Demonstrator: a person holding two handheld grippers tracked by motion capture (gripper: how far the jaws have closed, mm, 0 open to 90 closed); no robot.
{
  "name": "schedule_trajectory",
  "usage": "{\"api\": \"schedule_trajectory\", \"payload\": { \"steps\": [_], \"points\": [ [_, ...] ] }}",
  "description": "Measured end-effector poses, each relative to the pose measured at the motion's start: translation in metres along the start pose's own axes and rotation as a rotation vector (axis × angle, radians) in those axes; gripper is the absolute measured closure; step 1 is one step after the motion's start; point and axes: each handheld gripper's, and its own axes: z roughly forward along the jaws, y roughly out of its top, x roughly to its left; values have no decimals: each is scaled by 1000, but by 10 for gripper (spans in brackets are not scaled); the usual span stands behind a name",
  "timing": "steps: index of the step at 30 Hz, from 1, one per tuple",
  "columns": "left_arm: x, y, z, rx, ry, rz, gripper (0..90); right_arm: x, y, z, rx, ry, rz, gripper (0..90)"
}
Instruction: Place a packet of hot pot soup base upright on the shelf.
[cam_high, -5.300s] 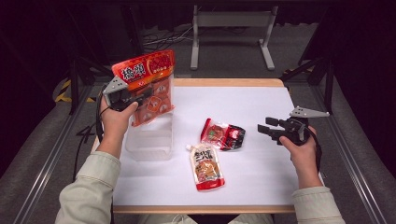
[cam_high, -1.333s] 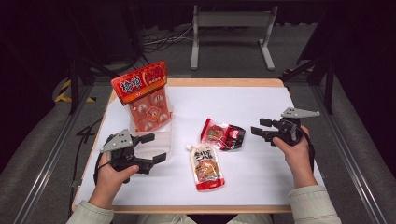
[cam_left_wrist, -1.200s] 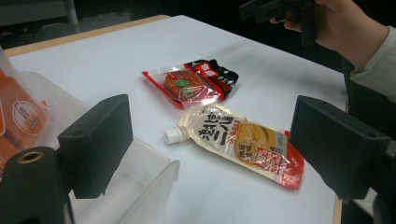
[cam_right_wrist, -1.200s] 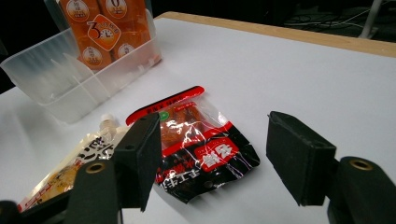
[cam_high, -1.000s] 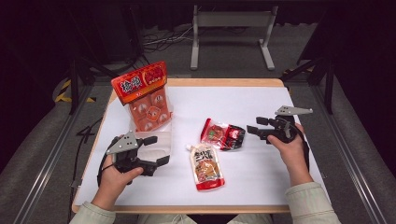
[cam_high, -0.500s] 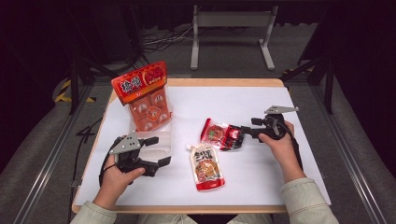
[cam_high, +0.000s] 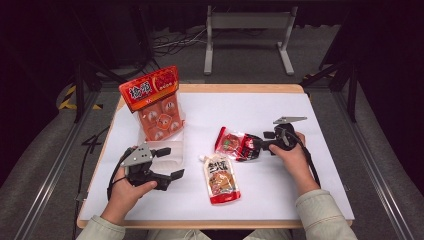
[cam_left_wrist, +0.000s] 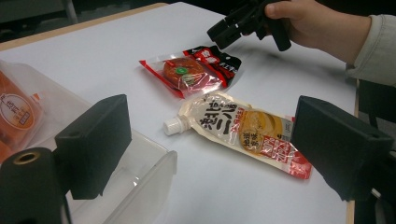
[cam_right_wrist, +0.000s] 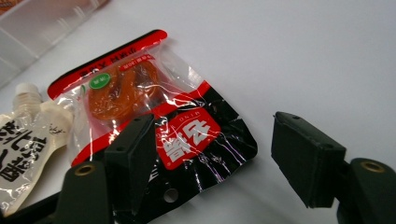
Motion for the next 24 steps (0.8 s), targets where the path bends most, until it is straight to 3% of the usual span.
{"api": "schedule_trajectory", "payload": {
  "steps": [3,6,13,16,21,24],
  "points": [
    [0,0,0,1,4,-2,130,-2,-2,5,15,5,19,314],
    [0,0,0,-10,-10,-29,130,-4,-4,8,31,6,28,314],
    [0,-1,1,4,8,-11,130,-3,-5,11,46,18,40,337],
    [0,0,2,5,10,-7,130,-2,-5,11,55,16,31,421],
    [0,-1,2,7,17,-6,130,1,-7,10,60,-69,-39,644],
    [1,-1,2,7,18,-5,130,3,-8,10,60,-95,-74,684]
  ]
}}
